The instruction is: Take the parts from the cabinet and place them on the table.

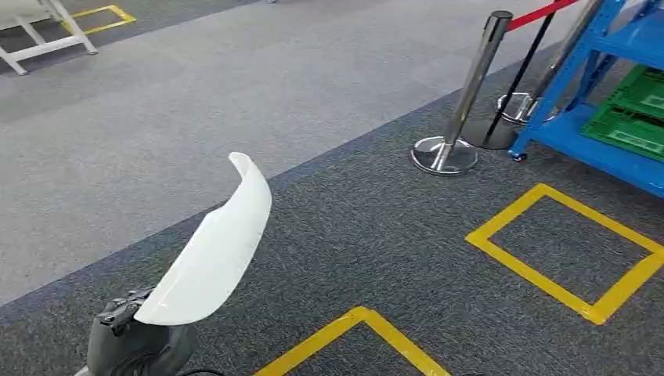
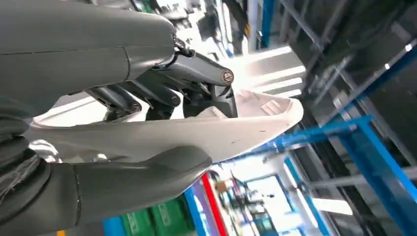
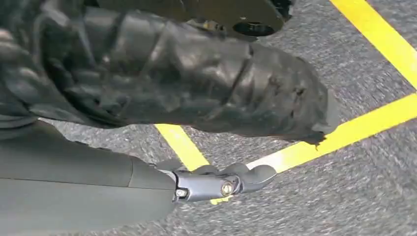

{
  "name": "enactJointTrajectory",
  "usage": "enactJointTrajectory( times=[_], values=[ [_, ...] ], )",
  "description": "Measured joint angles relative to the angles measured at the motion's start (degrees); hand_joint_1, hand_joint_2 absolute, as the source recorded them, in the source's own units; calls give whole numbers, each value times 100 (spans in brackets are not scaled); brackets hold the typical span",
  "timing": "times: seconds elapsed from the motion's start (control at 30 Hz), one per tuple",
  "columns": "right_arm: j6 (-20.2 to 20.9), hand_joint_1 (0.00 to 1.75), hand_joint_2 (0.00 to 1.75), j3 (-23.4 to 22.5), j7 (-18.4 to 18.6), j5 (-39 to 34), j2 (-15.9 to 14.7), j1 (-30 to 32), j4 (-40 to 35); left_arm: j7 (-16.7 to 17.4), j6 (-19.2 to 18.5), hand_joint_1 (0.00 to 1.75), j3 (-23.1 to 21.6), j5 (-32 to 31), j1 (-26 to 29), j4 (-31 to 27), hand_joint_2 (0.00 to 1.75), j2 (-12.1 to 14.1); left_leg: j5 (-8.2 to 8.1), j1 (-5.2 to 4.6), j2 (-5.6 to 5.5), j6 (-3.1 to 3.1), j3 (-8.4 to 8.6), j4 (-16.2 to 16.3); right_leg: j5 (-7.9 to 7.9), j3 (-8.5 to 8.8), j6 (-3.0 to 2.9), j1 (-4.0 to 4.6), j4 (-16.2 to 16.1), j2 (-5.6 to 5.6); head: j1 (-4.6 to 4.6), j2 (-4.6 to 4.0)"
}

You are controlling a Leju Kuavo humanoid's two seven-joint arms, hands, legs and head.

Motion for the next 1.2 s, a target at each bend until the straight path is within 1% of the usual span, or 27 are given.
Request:
enactJointTrajectory(
  times=[0.03, 0.1, 0.13, 0.17, 0.2, 0.3, 0.33, 0.37, 0.4, 0.47, 0.5, 0.53, 0.6, 0.63, 0.67, 0.7, 0.8, 0.83, 0.87, 0.9, 0.93, 1.0, 1.03, 1.07, 1.13, 1.17, 1.2],
  values=[
    [0, 0, 0, 0, 0, 0, 0, -6, 0, 0, 4, 175, -2, 0, 1, 0, 175, 2, 89, 8, 6, 0, 15, -28, -11, 7, -3, 6, 0, -82, 2, 0],
    [0, 0, 0, 0, 0, 0, 2, -29, 0, 0, 4, 175, -2, 0, 1, 0, 175, 6, 530, 5, 70, 40, 374, -747, -29, 34, 2, 18, -1, -217, 0, 0],
    [0, 0, 0, 0, 0, 2, 4, -36, 0, 0, 4, 175, -2, 0, -1, 0, 175, 9, 769, -12, 186, 84, 662, -1295, -44, 61, 10, 24, -3, -280, -2, -2],
    [0, 0, 0, 0, 0, 2, 9, -36, 0, 0, 6, 175, -2, 0, -6, 0, 175, 13, 733, -77, 492, 144, 842, -1639, -58, 78, 30, 30, -9, -331, 2, 0],
    [0, 0, 0, 2, -2, 2, 13, -35, 0, 2, 6, 175, -4, 0, -16, 0, 175, 13, 714, -129, 538, 197, 863, -1723, -83, 68, 73, 70, 4, -385, -11, -2],
    [0, 0, 0, 2, 0, 2, 15, -53, 0, 0, 11, 175, -9, 2, 17, -2, 175, 17, 733, -143, 327, 262, 812, -1730, -82, 122, 159, 63, -56, -582, -11, 0],
    [0, 0, 0, 2, 0, 4, 15, -59, 0, 0, 13, 175, -11, 0, 14, -4, 175, 15, 792, -81, 243, 323, 865, -1830, -133, 110, 203, 63, -47, -568, -7, 0],
    [0, 0, 0, 2, -2, 4, 15, -67, 0, -2, 11, 175, -22, 0, 21, -7, 175, 15, 807, -79, 209, 342, 879, -1858, -241, 69, 214, 47, 67, -248, 26, 0],
    [0, 0, 0, 4, -4, 4, 15, -59, 0, 0, 11, 175, -26, 0, -5, -4, 175, 17, 825, -70, 148, 376, 869, -1860, -443, -83, 211, 34, 410, -1, 46, -2],
    [0, 0, 0, 4, 0, 2, 15, -38, 2, 0, 13, 175, -35, 0, -6, -4, 175, 17, 824, -72, 11, 394, 855, -1859, -831, -533, 222, 33, 1321, 175, 90, -2],
    [0, 0, 0, 4, 0, 4, 15, -17, 2, 0, 20, 175, -35, -2, -2, -4, 175, 20, 824, -72, -74, 395, 851, -1855, -923, -733, 234, 34, 1683, 193, 90, -2],
    [0, 0, 0, 4, 0, 7, 18, -4, 2, 0, 33, 175, -37, -7, 2, -4, 175, 20, 825, -72, -166, 394, 856, -1851, -845, -807, 242, 29, 1762, 194, 90, 0],
    [0, 0, 0, 4, 0, 7, 15, -11, 2, 0, 83, 175, -37, -13, 2, -4, 175, 20, 825, -63, -334, 387, 870, -1833, -365, -576, 251, 13, 1147, 215, 90, -2],
    [0, 0, 0, 4, -2, 4, 15, -15, 0, 0, 94, 175, -35, 0, 1, -4, 175, 20, 811, -53, -411, 366, 871, -1806, -91, -359, 253, -3, 646, 311, 90, -2],
    [0, 0, 0, 4, -2, 4, 15, -11, 2, 0, 100, 175, -33, 15, 2, -7, 175, 24, 790, -47, -471, 334, 848, -1762, 79, -186, 263, -46, 232, 613, 107, -2],
    [2, 0, 0, 4, -4, 9, 17, -6, 2, 2, 136, 175, -26, 13, -4, -9, 175, 31, 757, -80, -550, 285, 778, -1658, -22, -124, 259, -78, 64, 888, 125, -2],
    [2, 0, 0, 2, -9, -4, 15, 3, 0, 0, 223, 175, 53, 0, 119, -61, 175, 50, 830, -14, -772, 159, 688, -1673, -24, -98, 164, -23, 113, 683, 116, 0],
    [2, 0, 0, 2, -9, -9, 18, 0, 2, 0, 254, 175, 77, 2, 149, -81, 175, 63, 832, -18, -850, 140, 670, -1659, 3, -81, 120, -53, 64, 597, 114, -2],
    [4, 0, 0, 2, -9, -9, 28, -5, 0, 0, 286, 175, 107, 2, 193, -105, 175, 85, 761, -35, -596, 124, 641, -1576, 21, -58, 86, -56, 45, 489, 107, 0],
    [4, 0, 0, 2, -15, -11, 28, -13, -2, -2, 315, 175, 147, 2, 200, -142, 175, 98, 586, -47, -269, 85, 512, -1308, 14, -42, 41, -47, 35, 415, 28, 0],
    [4, 0, 0, 2, -13, -11, 28, 1, -2, 0, 326, 175, 193, 2, 201, -155, 175, 112, 372, -31, -114, 50, 310, -883, 4, -36, 25, -29, 35, 304, 4, -2],
    [4, 0, 0, 2, -11, -13, 28, 28, -2, 0, 363, 175, 232, 2, 253, -162, 175, 129, 54, 3, -8, 9, -93, -48, -23, -22, -2, -5, 35, 92, 4, -2],
    [4, 0, 0, 2, -11, -20, 28, 31, -2, 0, 374, 175, 249, 2, 285, -162, 175, 138, 63, 18, 1, 3, -160, 80, -33, -17, -1, -3, 35, 6, 0, -2],
    [4, 0, 0, 2, -11, -24, 28, 26, -2, 0, 374, 175, 271, -2, 311, -164, 175, 149, 199, 25, 13, 5, -93, -50, -45, -8, 3, 2, 35, -77, 2, -2],
    [20, 0, 0, 2, -15, -24, 28, 6, -2, 0, 382, 175, 304, -24, 337, -166, 175, 157, 672, 16, 101, 50, 376, -937, -78, 36, 18, 8, 35, -223, 0, -2],
    [22, 0, 0, 2, -15, -24, 28, -1, -2, 0, 387, 175, 312, -28, 343, -181, 175, 157, 856, -19, 330, 105, 659, -1453, -99, 67, 42, 11, 34, -276, 0, 0],
    [26, 0, 0, 2, -15, -24, 31, -2, -2, 0, 400, 175, 315, -48, 331, -192, 175, 160, 723, -107, 606, 151, 758, -1623, -127, 75, 86, 39, 28, -332, 2, -2]
  ],
)
